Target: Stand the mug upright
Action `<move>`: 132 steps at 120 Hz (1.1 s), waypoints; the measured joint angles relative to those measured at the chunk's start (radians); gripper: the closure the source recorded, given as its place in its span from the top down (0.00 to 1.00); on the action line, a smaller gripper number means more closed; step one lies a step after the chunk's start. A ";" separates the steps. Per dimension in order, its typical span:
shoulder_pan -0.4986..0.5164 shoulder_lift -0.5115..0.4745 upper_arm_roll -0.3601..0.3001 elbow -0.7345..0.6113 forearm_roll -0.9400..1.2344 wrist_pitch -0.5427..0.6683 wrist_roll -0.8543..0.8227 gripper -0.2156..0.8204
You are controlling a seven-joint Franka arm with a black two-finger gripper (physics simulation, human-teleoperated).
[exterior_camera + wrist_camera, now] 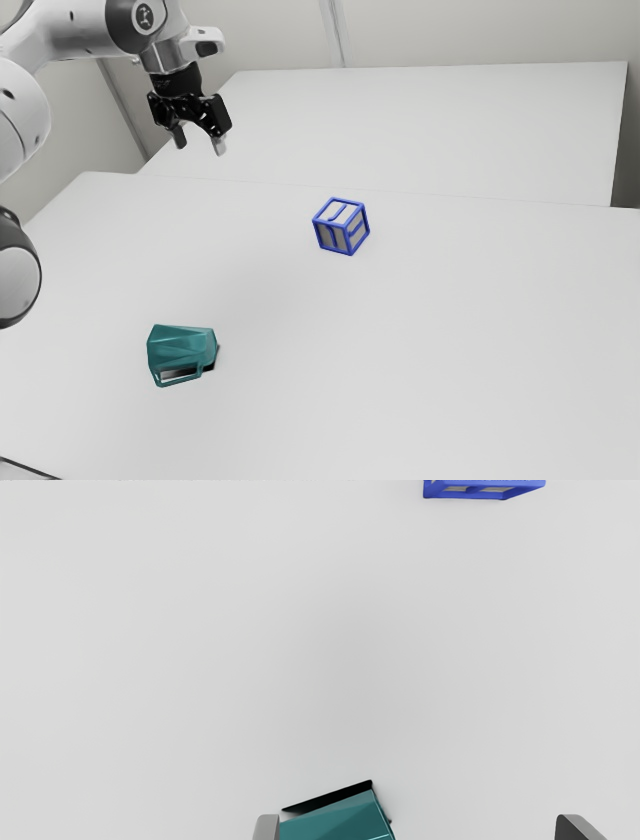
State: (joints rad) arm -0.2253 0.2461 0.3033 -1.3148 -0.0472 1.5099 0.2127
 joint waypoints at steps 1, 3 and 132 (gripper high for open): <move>0.001 0.000 -0.001 0.000 0.000 0.000 0.000 0.79; 0.002 0.002 -0.001 0.001 0.000 0.000 0.001 0.79; -0.001 -0.687 0.399 -1.118 -0.159 0.349 0.009 0.79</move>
State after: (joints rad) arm -0.2260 -0.4408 0.7019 -2.4325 -0.2062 1.8585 0.2219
